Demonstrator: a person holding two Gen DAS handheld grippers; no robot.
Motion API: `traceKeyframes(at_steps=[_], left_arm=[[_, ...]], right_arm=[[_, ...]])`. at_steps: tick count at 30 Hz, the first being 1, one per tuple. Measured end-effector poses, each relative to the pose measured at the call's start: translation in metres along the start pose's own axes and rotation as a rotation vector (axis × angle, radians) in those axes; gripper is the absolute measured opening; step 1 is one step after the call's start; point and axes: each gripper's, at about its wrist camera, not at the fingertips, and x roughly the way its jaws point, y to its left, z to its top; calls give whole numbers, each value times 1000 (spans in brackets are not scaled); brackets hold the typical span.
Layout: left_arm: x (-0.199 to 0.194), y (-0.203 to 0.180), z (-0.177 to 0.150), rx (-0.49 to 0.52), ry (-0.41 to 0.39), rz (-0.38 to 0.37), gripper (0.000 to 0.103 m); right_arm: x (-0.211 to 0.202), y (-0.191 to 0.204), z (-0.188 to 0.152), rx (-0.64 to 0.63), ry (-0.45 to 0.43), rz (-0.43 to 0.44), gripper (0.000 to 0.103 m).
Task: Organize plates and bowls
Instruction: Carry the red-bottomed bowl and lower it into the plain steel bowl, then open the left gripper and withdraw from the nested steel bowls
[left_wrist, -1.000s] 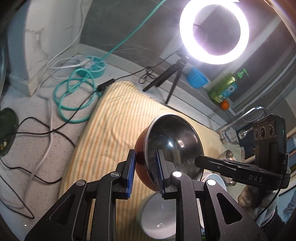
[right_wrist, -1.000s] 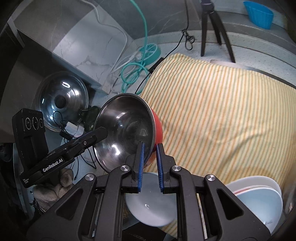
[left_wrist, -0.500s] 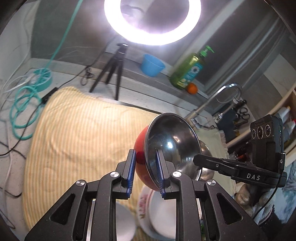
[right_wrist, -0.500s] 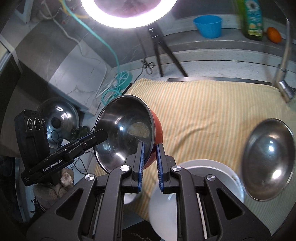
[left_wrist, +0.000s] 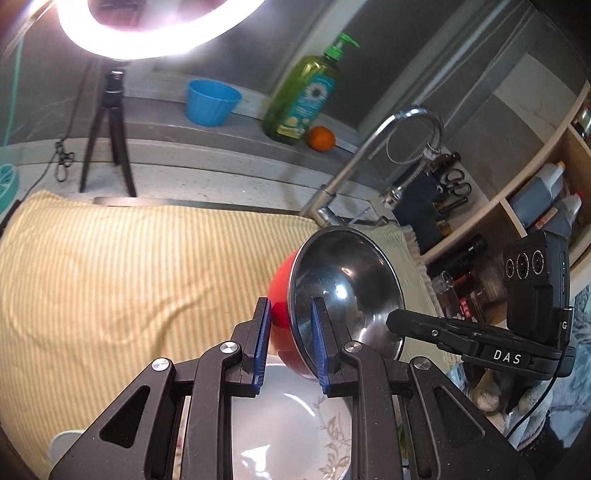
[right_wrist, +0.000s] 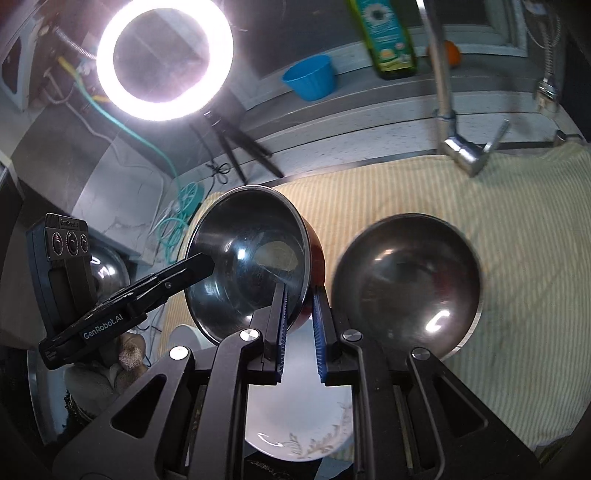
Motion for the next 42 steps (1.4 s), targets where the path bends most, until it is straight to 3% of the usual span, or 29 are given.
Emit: traceKeyframes(at_steps=[9,19,42], left_arm=[[49,-33,-1,45,77,4,20],[90,-44,-6,79,161,63,20],[114,-50,-10,155,215,153,20]], right_arm=[[-9,-50,-4,60,0,-56,13],[10,-90,-6,79,59,-104,13],[33,-102,-10,66,107,-133,15]])
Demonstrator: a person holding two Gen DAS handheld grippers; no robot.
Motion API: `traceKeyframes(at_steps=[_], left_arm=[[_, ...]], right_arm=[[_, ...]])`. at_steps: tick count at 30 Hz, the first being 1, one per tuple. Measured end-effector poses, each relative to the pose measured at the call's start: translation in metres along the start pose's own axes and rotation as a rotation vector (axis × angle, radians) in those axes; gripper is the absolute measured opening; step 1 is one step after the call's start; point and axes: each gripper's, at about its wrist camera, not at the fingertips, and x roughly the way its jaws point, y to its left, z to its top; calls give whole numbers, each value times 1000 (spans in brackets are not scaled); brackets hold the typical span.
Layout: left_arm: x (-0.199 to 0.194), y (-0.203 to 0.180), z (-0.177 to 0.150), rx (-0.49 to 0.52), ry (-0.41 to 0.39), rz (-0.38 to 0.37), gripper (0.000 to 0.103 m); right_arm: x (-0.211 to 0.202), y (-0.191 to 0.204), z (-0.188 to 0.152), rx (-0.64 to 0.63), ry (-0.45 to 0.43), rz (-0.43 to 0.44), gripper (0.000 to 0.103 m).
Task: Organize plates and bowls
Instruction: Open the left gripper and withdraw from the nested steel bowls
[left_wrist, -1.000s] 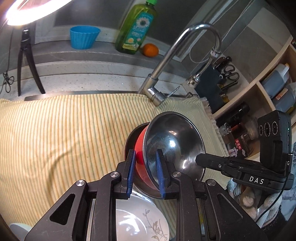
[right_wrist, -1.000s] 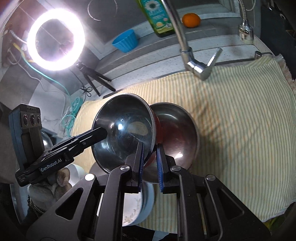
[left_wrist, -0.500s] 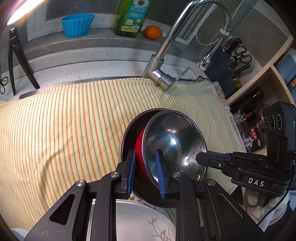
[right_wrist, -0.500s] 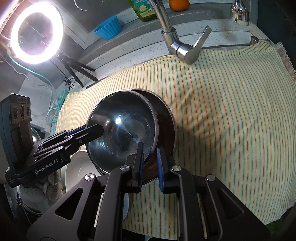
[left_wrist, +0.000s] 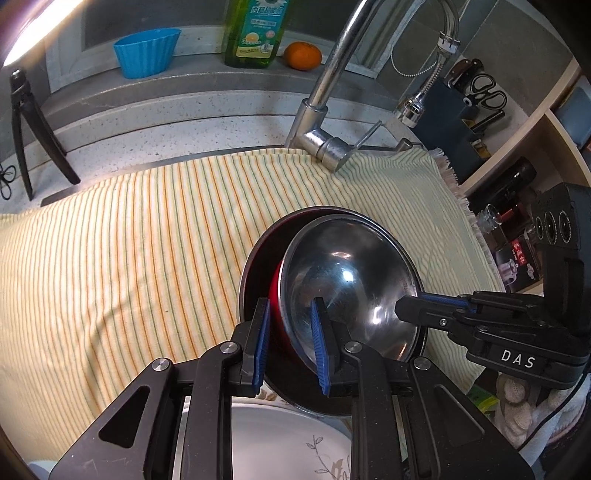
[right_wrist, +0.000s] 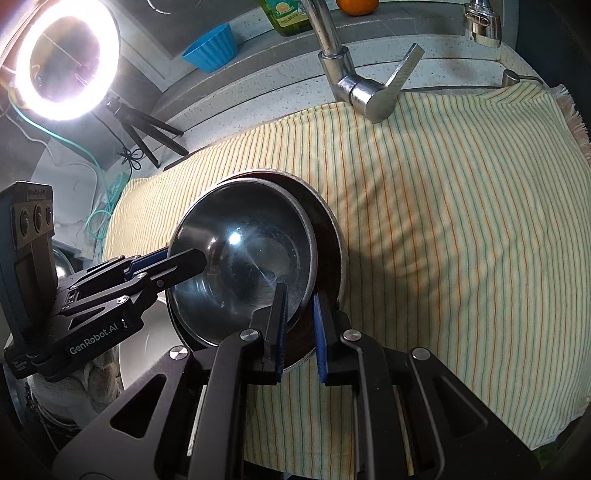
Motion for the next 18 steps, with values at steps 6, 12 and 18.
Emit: traceKeyframes(at_steps=[6,12,18], left_arm=[[3,-3,2,10,5,15,22],[1,-2,2,11,0,4,26],[-3,-1,3,4,-7,-3,26]], right_arm=[[0,-1,1,3,-10,3,18],[-5,1,1,-1,-31,19,37],[-13,8,2,-29,-59,1,41]])
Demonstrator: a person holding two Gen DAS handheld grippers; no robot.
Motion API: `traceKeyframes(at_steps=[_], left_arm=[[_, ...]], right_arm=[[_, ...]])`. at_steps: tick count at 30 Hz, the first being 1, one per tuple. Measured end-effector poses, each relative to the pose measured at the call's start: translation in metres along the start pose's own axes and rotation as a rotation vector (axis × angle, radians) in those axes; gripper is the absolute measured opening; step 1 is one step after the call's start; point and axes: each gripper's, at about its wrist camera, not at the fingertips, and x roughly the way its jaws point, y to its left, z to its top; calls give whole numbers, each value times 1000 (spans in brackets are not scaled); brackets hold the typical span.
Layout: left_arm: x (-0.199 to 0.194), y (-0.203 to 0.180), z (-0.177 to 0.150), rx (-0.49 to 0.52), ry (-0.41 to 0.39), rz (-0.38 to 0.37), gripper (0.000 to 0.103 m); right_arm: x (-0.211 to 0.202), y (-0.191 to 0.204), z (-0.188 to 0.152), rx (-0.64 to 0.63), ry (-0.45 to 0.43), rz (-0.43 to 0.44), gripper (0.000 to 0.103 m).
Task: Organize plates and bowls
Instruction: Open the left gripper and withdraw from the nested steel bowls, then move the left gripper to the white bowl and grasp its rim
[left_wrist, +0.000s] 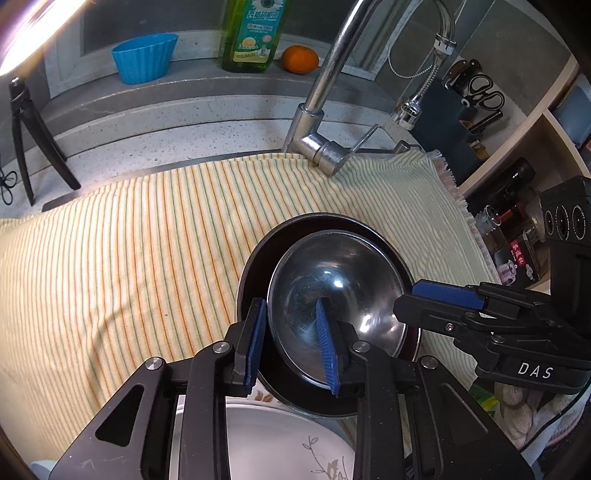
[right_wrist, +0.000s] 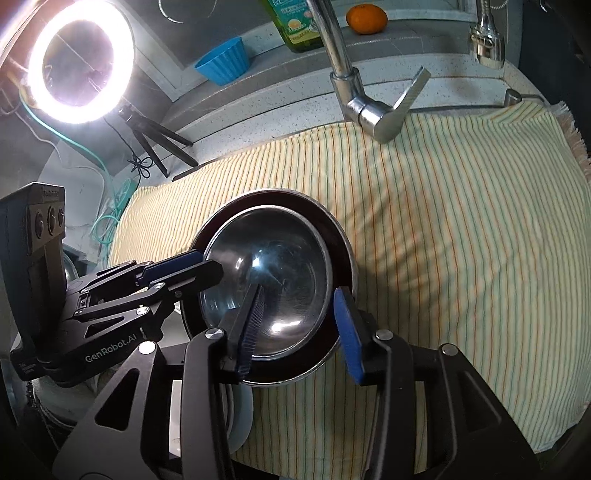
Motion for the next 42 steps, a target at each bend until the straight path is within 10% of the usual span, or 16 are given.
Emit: traceKeyframes(at_steps=[6,14,42], left_arm=[[-12,4,1,-14,-24,-18,29],[-44,16,-5,-63,-79,5,68],[-184,146,-138,-492,-314,193,69]], right_arm=[[-9,3,0,7,-26,7,50],[-27,19,1,-15,-83,47,80],[-5,160,-15,-298,-11,259,88]])
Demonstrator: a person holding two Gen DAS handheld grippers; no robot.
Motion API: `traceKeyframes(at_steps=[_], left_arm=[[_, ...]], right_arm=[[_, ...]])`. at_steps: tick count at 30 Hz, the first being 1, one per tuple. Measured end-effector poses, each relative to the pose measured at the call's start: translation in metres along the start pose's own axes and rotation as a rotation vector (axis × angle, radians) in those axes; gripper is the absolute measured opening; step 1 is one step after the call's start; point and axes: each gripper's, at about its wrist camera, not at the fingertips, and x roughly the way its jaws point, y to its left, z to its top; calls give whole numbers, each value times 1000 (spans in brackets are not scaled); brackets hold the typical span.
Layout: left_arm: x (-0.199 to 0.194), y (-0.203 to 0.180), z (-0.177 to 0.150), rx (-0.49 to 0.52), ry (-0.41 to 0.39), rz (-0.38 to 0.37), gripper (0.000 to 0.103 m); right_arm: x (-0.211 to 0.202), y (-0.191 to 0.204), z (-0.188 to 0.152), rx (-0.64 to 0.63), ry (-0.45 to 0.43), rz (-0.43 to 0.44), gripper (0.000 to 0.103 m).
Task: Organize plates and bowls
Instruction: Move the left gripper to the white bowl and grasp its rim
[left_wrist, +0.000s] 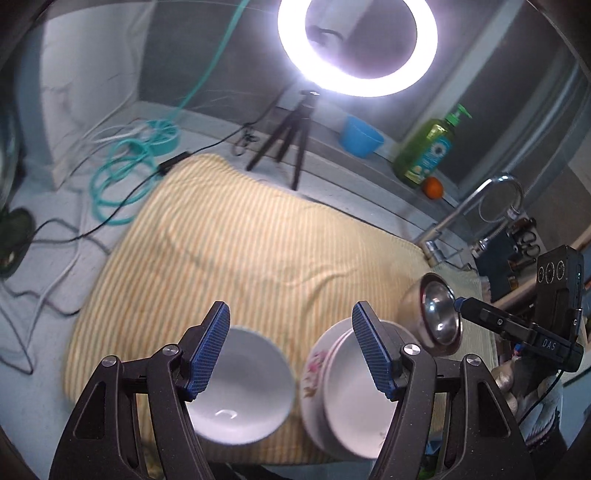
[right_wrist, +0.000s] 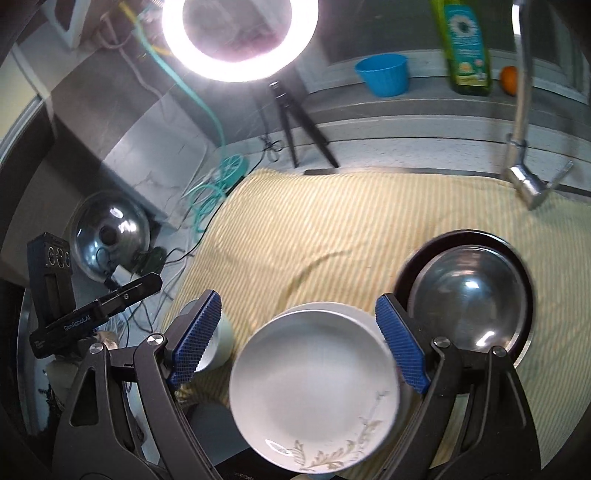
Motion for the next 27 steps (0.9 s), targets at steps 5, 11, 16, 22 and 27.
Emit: traceKeyframes(at_steps=[5,11,16,22,27], left_arm=[[-10,38,-18,-94,5,36,66],[-13,66,-42,-174,25,44,51],[-4,77,-55,-214,61,21,39],[6,82,-62,-242,94,-12,32],[11,86,-65,-250,107,-8,28]], right_arm=[[32,32,-5,-69,71,53,88],[66,59,-12,-124,154,97,82],[95,70,-19,-139,232,115,66],[123,80,-27,-164,305,117,47],[139,83,-34,-176,337,95,32]])
